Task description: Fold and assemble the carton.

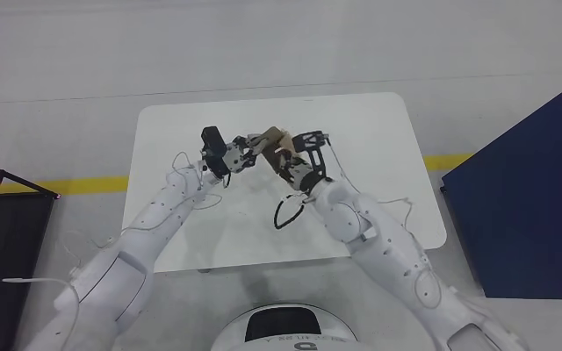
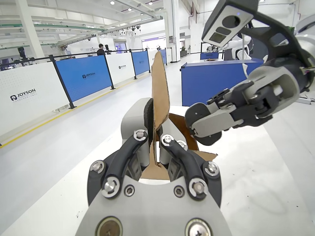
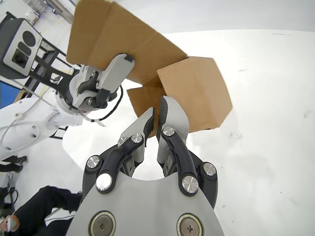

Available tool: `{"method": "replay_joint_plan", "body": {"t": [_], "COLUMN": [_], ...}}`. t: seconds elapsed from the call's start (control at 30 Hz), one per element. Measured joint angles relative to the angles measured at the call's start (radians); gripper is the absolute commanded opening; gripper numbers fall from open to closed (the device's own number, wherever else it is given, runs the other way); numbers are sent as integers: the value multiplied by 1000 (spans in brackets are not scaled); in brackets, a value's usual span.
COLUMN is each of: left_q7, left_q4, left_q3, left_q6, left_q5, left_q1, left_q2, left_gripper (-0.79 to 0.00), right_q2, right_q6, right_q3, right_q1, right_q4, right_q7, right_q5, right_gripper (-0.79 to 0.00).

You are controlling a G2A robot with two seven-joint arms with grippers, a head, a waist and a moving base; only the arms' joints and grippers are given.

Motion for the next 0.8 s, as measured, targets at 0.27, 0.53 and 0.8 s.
{"method": "replay_joint_plan", "body": {"t": [0.27,0.53,0.8], "left_q7": [-47,-174,-233], "left_q4": [-29,-99,-98], "left_q3": [9,-3,-15], "left_q6": [-53,-180,-239], "left_q5": [-38,-223,-275], "left_q1": [11,42,45], "left_q2": [1,19,37], "left_gripper": [-785,-785,-785], "right_q2": [-9,-22,-32], "right_q6": [93,141,152], "right_q3": [13,-20,-12], "right_q1": [-16,-6,-38], "right_q4": [-1,21,-2], "right_q7": [-44,-53,-130], "right_q5": [-57,-161,-196], "right_gripper": [-785,-785,-785]}}
